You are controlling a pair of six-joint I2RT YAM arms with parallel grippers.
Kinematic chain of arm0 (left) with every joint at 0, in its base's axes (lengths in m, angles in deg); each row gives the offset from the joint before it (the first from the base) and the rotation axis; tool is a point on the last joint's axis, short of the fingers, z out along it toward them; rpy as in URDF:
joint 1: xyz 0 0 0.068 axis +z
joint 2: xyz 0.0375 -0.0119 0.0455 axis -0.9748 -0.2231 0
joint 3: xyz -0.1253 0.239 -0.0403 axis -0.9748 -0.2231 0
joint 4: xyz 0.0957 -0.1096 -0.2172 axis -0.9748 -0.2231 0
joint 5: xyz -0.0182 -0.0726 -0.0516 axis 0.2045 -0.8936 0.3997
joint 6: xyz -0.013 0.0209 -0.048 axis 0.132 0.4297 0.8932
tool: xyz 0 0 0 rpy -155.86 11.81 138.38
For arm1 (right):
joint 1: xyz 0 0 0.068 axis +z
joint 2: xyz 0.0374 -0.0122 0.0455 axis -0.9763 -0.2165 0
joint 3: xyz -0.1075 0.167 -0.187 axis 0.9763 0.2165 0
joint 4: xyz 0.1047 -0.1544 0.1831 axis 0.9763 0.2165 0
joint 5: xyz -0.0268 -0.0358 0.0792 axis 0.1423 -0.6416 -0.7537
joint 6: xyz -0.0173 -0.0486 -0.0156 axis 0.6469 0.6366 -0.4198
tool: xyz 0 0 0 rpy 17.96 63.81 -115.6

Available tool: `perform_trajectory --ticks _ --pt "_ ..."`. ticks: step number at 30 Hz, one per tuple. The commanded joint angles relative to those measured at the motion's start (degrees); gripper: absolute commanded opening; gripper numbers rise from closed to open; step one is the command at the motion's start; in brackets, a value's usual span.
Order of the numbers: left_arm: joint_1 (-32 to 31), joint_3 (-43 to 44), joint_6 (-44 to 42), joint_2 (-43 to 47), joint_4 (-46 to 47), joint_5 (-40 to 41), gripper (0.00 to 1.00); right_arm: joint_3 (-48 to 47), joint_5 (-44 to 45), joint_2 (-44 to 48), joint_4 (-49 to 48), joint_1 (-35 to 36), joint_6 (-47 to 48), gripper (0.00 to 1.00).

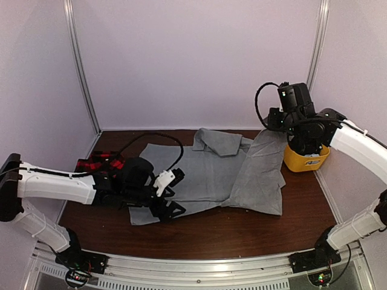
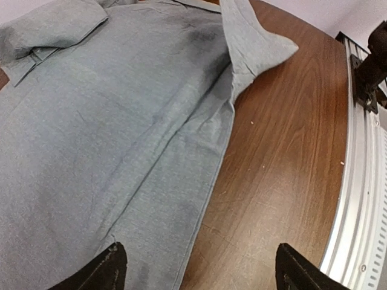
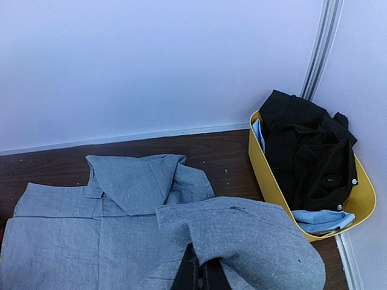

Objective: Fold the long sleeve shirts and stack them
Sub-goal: Pick up the shirt from the center of the board.

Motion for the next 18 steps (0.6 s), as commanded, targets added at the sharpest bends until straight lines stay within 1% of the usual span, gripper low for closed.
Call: perform_trajectory --ticks 1,6,8,12,15,18 --pt "-3.08 1.55 -6.05 -5.28 2.45 5.88 0.87 -2.8 -2.11 -0.52 -1.32 -1.63 2.4 0.0" --pt "-4.94 6.03 -7.6 -12.44 -1.1 14.0 0.88 -3.31 -3.48 -0.3 -1.31 -3.16 3.45 0.0" --pt "-5.11 7.36 -7.33 -14.56 -2.48 17.24 0.86 -3.37 -3.84 -0.37 -1.09 -3.71 3.82 0.0" --pt "-5.16 9.95 -6.47 -18.43 -7.34 23.0 0.74 -3.29 -4.6 -0.32 -0.82 -4.77 4.38 0.0" --pt "-5.16 10.4 -5.54 -19.32 -9.74 23.04 0.64 -3.32 -4.66 -0.1 -0.47 -5.75 4.87 0.0" --pt "-5.13 9.74 -4.02 -18.49 -10.93 23.11 0.59 -3.43 -5.05 0.11 -0.21 -6.84 5.4 0.0"
